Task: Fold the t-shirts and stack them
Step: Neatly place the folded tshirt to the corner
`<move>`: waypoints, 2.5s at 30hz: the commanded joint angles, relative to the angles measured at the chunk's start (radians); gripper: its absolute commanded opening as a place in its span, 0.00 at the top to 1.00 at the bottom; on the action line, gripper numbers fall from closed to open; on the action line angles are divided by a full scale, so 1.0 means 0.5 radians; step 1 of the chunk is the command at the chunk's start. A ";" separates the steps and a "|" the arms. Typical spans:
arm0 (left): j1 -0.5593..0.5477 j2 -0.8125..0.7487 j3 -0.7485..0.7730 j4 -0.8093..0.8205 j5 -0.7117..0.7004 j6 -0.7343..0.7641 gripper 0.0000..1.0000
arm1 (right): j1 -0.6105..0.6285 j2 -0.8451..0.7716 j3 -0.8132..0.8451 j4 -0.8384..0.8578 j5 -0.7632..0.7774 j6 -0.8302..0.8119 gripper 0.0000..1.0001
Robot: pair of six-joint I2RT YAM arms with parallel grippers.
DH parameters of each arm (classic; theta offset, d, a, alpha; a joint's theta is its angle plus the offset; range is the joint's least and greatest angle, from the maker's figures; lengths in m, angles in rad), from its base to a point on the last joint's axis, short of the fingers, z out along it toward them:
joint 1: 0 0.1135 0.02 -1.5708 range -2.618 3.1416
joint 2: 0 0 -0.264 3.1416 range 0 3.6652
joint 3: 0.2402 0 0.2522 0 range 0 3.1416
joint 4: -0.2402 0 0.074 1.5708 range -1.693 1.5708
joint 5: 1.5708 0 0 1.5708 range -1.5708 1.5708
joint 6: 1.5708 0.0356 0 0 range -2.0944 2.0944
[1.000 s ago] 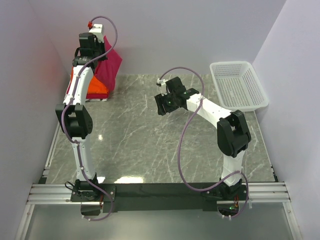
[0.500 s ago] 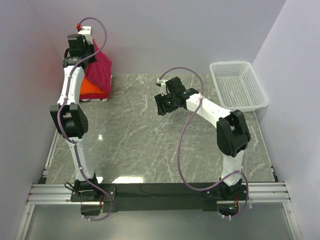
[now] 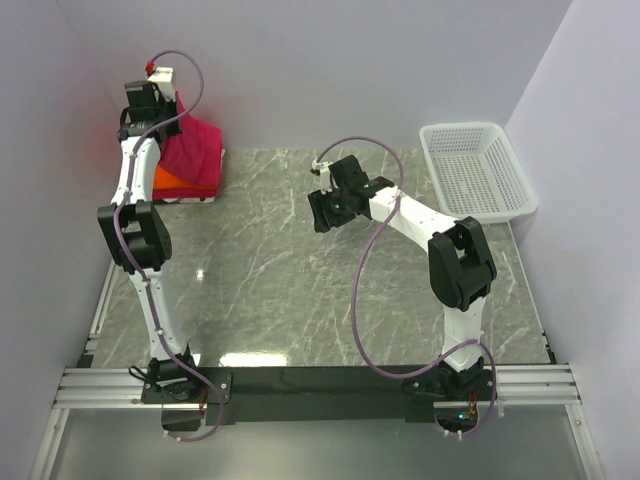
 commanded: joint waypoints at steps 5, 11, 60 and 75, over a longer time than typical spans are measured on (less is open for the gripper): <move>0.094 0.079 0.045 0.284 0.108 0.184 0.98 | 0.010 0.020 0.097 0.004 -0.041 0.012 0.40; 0.146 0.150 0.043 0.355 0.096 0.263 0.96 | 0.007 0.035 0.097 -0.006 -0.041 0.009 0.41; 0.524 0.361 -0.099 0.953 0.670 -0.285 0.78 | 0.004 0.182 0.130 -0.064 -0.112 0.003 0.46; 0.490 0.616 0.092 1.051 0.228 -0.313 0.71 | 0.007 0.185 0.140 -0.098 -0.078 -0.018 0.47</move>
